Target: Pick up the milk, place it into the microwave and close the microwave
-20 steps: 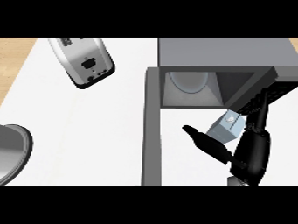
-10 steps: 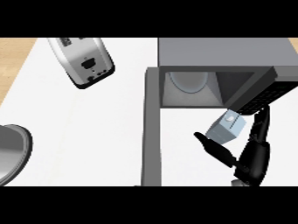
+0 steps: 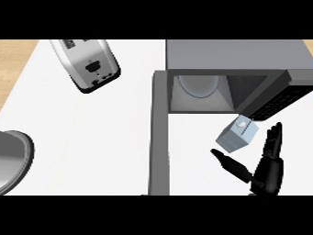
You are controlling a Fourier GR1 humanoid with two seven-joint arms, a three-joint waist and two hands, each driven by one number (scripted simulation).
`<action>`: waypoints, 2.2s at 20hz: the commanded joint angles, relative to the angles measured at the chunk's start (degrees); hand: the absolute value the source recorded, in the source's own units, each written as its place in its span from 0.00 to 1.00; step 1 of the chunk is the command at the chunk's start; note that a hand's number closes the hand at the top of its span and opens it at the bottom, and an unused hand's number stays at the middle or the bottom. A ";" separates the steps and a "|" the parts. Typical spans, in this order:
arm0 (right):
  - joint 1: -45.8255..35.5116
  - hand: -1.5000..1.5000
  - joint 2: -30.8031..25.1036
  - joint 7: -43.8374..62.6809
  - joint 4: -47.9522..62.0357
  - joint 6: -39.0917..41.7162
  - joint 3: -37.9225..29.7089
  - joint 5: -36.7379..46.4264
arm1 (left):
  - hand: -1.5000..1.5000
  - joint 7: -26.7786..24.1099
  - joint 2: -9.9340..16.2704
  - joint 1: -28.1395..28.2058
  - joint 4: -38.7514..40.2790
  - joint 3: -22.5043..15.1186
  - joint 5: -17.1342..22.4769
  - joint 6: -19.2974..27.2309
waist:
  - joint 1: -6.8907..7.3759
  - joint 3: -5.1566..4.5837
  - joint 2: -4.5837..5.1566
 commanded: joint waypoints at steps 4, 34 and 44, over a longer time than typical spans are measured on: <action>-5.98 0.00 -1.53 -4.98 9.85 3.42 -5.63 -3.77 | 0.00 -1.54 -0.56 -5.31 4.53 0.17 -3.66 -0.45 | -0.16 -0.02 0.06; -19.28 1.00 -3.08 -28.86 34.80 19.55 -7.76 -2.95 | 0.00 3.01 -1.40 -3.22 2.57 4.94 1.50 -4.15 | -0.25 -0.03 0.00; -16.06 1.00 -6.43 -28.02 28.67 38.12 -0.75 -3.04 | 0.00 2.64 -2.61 -3.58 3.61 4.62 0.45 -4.78 | -0.76 -0.07 -0.14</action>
